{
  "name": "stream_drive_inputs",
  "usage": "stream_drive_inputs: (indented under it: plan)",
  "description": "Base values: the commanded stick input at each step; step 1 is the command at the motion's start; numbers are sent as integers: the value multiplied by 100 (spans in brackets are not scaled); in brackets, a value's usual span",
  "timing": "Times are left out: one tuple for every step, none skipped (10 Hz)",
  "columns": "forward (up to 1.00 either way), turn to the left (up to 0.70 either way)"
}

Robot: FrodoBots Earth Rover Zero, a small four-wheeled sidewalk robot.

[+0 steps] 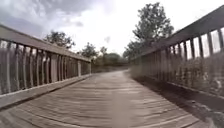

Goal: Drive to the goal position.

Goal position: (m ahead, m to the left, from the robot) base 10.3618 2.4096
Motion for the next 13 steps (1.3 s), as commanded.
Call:
stream_drive_inputs:
  plan:
    - [70,0]
    - [70,0]
    - [70,0]
    - [70,0]
    - [70,0]
    - [70,0]
    - [70,0]
    - [70,0]
    - [70,0]
    - [70,0]
    - [70,0]
    - [70,0]
    - [70,0]
